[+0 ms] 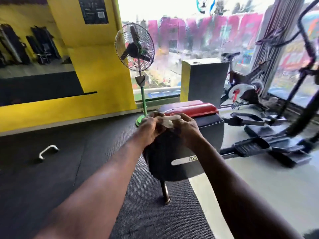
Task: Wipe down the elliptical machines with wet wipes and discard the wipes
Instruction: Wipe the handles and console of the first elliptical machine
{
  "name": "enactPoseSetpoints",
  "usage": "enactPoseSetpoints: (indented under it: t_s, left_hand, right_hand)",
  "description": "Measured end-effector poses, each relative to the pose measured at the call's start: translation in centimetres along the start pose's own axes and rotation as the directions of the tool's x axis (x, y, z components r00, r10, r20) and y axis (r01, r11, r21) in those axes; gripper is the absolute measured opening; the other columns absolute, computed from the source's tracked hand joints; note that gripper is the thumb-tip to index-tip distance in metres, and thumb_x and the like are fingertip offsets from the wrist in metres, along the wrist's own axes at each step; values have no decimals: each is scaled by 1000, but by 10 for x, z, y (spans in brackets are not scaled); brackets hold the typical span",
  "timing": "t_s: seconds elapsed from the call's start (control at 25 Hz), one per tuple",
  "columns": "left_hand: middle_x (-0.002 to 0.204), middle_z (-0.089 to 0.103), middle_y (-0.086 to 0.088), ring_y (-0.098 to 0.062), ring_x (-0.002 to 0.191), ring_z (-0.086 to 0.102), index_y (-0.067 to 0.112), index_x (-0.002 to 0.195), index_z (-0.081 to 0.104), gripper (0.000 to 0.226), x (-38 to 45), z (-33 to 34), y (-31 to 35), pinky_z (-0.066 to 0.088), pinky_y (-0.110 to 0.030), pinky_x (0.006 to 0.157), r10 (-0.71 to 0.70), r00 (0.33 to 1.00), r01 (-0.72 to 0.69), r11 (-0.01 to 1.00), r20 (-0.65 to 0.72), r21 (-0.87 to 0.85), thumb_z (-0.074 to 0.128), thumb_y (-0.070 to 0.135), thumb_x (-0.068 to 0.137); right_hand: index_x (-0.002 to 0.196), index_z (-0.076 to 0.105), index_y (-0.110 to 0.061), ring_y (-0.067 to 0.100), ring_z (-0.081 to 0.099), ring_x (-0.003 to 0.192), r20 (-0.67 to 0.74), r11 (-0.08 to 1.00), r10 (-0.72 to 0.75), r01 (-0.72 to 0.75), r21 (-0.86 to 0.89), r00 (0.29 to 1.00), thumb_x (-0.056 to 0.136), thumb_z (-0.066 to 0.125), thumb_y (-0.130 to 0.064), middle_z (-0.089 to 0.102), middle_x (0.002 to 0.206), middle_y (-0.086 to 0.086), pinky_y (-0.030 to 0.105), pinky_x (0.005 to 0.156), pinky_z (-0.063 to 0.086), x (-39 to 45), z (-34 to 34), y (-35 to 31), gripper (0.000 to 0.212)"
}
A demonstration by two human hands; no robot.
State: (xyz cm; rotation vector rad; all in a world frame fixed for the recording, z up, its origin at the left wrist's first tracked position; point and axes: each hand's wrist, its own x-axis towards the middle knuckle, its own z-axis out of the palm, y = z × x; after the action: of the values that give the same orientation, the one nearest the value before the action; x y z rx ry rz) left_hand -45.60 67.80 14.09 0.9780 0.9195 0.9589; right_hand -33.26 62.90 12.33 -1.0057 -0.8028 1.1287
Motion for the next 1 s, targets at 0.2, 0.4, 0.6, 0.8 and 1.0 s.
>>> enactPoseSetpoints:
  t_s: [0.2, 0.4, 0.6, 0.8, 1.0]
  left_hand:
    - [72, 66, -7, -22, 70, 62, 13, 91, 63, 21, 139, 90, -11, 52, -28, 64, -78, 983, 82, 996, 165, -18, 47, 0, 88]
    - [75, 59, -4, -7, 51, 58, 15, 93, 57, 13, 256, 205, -26, 47, -18, 46, -144, 847, 68, 984, 511, 165, 52, 3, 93]
    - [73, 63, -6, -16, 57, 59, 19, 101, 58, 26, 313, 363, -47, 47, -28, 61, -175, 668, 39, 979, 723, 201, 50, -2, 89]
    - [61, 59, 3, -10, 48, 54, 17, 80, 59, 12, 333, 522, -104, 44, -19, 47, -286, 487, -15, 942, 825, 335, 64, 15, 91]
    - [73, 63, -5, -16, 63, 58, 15, 79, 64, 14, 342, 692, -120, 46, -24, 62, -211, 322, -35, 971, 923, 235, 62, 5, 88]
  right_hand:
    - [85, 65, -6, 19, 66, 70, -203, 999, -50, 45, -27, 978, 86, 49, 18, 68, 75, 7, 26, 66, 60, 105, -95, -24, 29]
    - [79, 69, -6, 18, 67, 63, -459, 990, -117, 68, -122, 881, 87, 54, 5, 70, 70, 8, 25, 64, 58, 191, -187, -63, 20]
    - [77, 64, -17, 19, 62, 73, -689, 887, -347, -17, -462, 636, 81, 72, -6, 66, 74, 1, 34, 72, 54, 207, -307, -127, 14]
    - [79, 62, -23, 16, 64, 76, -787, 837, -497, -35, -546, 365, 77, 80, -13, 65, 81, -2, 34, 76, 56, 206, -449, -173, 20]
    - [78, 61, -13, 18, 59, 62, -832, 878, -459, 18, -478, 313, 87, 67, -6, 63, 72, 5, 32, 62, 51, 200, -576, -256, 13]
